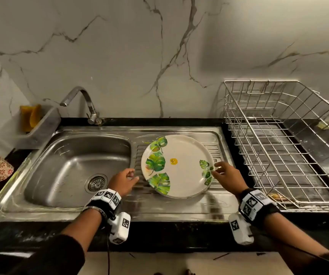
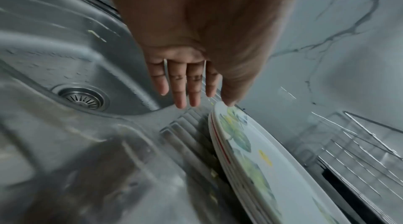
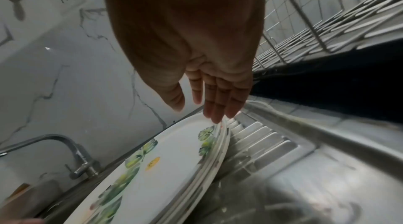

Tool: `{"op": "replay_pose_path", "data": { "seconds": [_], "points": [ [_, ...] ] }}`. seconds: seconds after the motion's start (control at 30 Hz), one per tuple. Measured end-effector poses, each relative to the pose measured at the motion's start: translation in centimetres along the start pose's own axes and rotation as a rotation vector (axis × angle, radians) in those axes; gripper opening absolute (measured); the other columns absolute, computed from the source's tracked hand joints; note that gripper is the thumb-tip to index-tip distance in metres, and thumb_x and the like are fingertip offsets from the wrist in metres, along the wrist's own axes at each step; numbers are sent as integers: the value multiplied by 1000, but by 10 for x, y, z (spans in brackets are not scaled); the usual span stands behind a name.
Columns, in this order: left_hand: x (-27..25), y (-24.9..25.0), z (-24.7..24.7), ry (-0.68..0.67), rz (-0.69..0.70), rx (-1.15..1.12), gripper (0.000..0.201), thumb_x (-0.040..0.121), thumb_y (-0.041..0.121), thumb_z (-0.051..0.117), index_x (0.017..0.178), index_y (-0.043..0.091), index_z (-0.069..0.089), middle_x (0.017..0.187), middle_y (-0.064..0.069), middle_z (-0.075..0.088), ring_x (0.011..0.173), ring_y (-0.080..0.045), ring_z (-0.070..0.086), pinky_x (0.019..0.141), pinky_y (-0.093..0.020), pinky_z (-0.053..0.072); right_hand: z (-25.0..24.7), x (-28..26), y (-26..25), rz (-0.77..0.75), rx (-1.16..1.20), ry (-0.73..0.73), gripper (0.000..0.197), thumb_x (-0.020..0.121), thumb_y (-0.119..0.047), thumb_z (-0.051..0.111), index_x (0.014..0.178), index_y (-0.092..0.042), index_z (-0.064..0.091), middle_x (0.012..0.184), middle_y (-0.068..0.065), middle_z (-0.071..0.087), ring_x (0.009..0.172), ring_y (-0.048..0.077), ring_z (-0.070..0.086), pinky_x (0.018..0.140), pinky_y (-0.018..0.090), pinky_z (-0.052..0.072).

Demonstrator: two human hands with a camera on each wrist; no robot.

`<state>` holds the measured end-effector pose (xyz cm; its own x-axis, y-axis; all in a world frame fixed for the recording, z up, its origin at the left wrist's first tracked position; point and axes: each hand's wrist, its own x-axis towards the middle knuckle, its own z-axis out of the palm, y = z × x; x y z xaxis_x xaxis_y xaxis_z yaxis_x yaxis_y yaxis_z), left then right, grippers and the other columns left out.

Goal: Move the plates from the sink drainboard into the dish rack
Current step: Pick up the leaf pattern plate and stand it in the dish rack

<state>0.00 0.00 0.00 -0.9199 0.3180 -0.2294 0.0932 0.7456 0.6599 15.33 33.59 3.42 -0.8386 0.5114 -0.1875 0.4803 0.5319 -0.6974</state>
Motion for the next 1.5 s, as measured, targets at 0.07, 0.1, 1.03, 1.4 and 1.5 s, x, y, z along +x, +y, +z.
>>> {"op": "replay_pose_path", "data": {
  "seconds": [0.07, 0.1, 1.03, 1.4, 1.5],
  "points": [
    [11, 5, 1, 0, -56, -37, 45, 86, 29, 66, 127, 13, 59, 122, -8, 68, 112, -23, 63, 99, -32, 47, -1, 13, 2, 52, -12, -6, 46, 90, -28, 67, 129, -8, 58, 112, 11, 70, 100, 25, 65, 84, 31, 50],
    [16, 7, 0, -2, -76, -36, 46, 86, 30, 66, 128, 12, 58, 123, -8, 67, 113, -23, 62, 99, -32, 46, 0, 18, 1, 70, -23, -17, 48, 90, -29, 67, 131, -7, 57, 116, 13, 69, 104, 26, 65, 87, 33, 50],
    [72, 32, 18, -103, -176, -154, 21, 86, 17, 63, 105, 10, 70, 103, -13, 72, 96, -32, 68, 85, -42, 57, 21, 69, 12, 343, 152, 3, 9, 79, -12, 73, 71, -11, 69, 85, 16, 73, 85, 34, 72, 78, 49, 61],
    [71, 47, 34, 30, -180, -178, 42, 82, 14, 69, 122, 6, 60, 111, -13, 65, 102, -28, 62, 86, -28, 45, 20, 54, 8, 396, 143, 100, 20, 77, -5, 68, 64, -18, 61, 80, 15, 71, 81, 35, 72, 75, 50, 62],
    [68, 45, 35, 40, -189, -125, 36, 80, 15, 69, 114, 6, 65, 112, -13, 67, 103, -29, 64, 81, -26, 45, 20, 51, 7, 412, 184, 95, 21, 77, -2, 70, 65, -18, 62, 75, 13, 70, 76, 33, 72, 73, 49, 62]
  ]
}}
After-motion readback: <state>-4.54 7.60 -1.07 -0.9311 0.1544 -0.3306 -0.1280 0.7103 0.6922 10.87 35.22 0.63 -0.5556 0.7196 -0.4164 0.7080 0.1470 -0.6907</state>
